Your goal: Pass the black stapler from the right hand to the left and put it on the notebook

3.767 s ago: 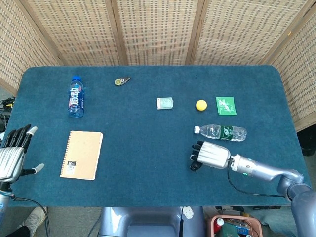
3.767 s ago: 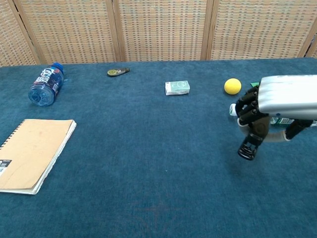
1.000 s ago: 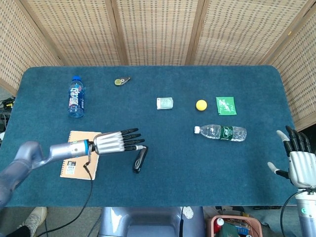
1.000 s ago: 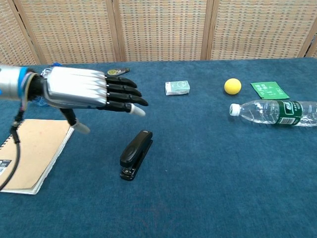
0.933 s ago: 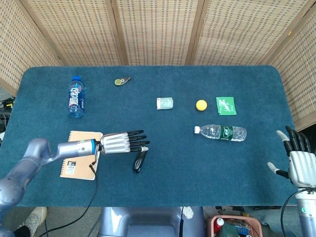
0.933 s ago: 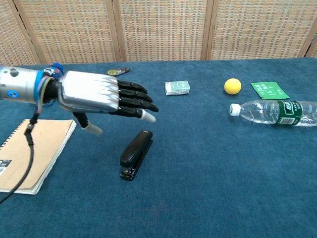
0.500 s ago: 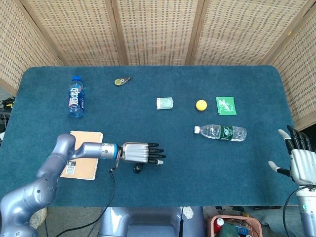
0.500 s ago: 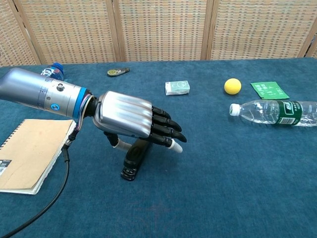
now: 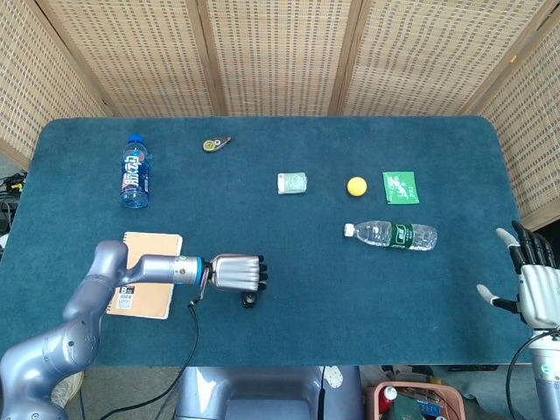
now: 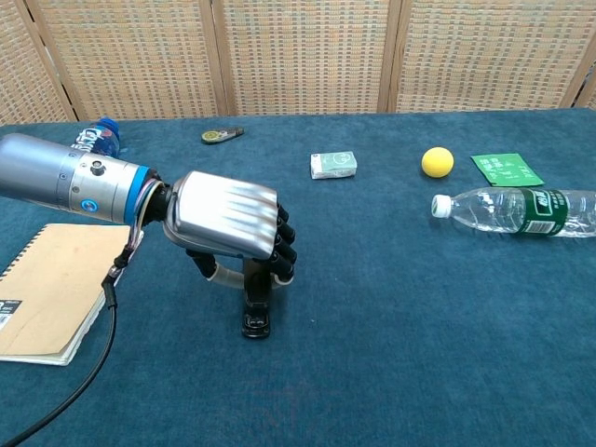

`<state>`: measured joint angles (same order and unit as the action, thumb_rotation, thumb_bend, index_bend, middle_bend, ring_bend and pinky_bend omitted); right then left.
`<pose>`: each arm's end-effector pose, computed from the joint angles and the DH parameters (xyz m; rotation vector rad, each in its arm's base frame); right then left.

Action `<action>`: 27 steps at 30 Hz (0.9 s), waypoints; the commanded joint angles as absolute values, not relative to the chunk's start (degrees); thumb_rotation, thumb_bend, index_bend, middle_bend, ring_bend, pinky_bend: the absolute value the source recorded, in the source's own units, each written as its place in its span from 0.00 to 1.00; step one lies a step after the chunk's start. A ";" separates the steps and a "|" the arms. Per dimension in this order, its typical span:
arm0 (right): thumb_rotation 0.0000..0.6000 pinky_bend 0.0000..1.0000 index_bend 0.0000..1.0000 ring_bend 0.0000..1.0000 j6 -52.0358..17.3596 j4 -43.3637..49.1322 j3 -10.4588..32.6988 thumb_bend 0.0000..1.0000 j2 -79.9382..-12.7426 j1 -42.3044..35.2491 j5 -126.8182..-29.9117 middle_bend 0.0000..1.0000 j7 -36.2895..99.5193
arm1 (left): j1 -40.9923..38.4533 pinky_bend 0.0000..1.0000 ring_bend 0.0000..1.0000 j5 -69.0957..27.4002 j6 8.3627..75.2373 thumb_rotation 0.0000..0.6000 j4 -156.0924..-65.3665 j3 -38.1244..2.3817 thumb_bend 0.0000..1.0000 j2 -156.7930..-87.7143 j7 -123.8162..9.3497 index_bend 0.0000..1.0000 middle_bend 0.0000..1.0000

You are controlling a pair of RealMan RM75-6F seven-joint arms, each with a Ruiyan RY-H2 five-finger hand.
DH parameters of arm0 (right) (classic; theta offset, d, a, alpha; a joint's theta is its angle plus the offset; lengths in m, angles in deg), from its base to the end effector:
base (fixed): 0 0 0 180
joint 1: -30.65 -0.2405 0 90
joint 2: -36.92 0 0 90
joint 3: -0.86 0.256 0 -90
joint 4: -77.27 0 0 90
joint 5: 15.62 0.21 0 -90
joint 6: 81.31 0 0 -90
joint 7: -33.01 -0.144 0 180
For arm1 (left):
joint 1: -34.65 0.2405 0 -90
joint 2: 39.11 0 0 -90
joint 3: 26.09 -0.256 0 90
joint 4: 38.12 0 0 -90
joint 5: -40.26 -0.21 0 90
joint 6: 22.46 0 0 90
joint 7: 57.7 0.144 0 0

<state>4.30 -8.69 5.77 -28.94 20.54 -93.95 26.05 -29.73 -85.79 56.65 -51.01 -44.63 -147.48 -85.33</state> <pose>-0.3249 -0.2192 0.1758 1.2618 -0.8931 0.9844 -0.1107 0.3831 -0.0623 -2.7936 0.4855 -0.9079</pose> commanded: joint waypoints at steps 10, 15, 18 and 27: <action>1.00 0.00 0.00 0.00 4.70 -10.45 6.06 0.00 -28.34 21.56 -95.90 0.00 26.49 | -20.81 0.54 0.46 -77.03 70.38 1.00 -53.48 -41.43 0.47 -136.48 -85.79 0.79 0.61; 1.00 0.00 0.00 0.00 4.97 -11.32 5.95 0.00 -28.19 21.90 -96.97 0.00 27.23 | -14.37 0.54 0.46 -76.65 73.18 1.00 -52.41 -43.44 0.47 -133.28 -85.70 0.79 0.61; 1.00 0.00 0.00 0.00 5.04 -11.76 5.77 0.00 -28.24 21.94 -97.67 0.00 27.85 | -11.55 0.54 0.46 -76.70 73.54 1.00 -51.33 -44.49 0.47 -132.31 -85.90 0.79 0.61; 1.00 0.00 0.00 0.00 4.90 -13.01 5.40 0.00 -29.08 22.16 -98.69 0.00 30.78 | -3.87 0.53 0.46 -74.87 70.91 1.00 -47.66 -45.55 0.47 -132.96 -89.61 0.79 0.61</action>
